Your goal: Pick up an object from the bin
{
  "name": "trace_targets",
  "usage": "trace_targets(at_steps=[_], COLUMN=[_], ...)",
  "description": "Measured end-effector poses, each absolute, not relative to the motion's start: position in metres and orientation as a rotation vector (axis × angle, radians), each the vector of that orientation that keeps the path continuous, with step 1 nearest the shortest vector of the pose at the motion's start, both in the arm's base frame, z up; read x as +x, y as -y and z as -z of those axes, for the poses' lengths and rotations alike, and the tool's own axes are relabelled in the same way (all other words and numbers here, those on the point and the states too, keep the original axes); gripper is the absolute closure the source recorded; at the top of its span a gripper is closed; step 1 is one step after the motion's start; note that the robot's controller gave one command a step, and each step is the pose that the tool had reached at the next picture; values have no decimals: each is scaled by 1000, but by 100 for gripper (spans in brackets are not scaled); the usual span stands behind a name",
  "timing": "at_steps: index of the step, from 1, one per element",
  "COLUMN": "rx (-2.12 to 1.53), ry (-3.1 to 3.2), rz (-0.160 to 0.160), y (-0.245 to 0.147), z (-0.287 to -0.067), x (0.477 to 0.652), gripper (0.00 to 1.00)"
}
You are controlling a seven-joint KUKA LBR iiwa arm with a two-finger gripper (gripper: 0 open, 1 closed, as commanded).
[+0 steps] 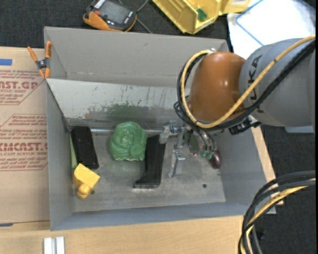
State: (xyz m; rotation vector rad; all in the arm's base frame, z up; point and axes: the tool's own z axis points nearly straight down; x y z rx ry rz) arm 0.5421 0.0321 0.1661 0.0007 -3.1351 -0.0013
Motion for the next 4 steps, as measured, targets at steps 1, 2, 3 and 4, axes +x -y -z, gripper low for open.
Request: trace_targets(at_steps=[1, 2, 3, 4], rx=[1, 706, 846, 731], ry=[3143, 3058, 3031, 3049], rz=[2, 1, 2, 2], y=[-32, -71, -80, -72], z=[-170, -73, -117, -80], x=[544, 541, 548, 542], gripper=[0, 0, 0, 0])
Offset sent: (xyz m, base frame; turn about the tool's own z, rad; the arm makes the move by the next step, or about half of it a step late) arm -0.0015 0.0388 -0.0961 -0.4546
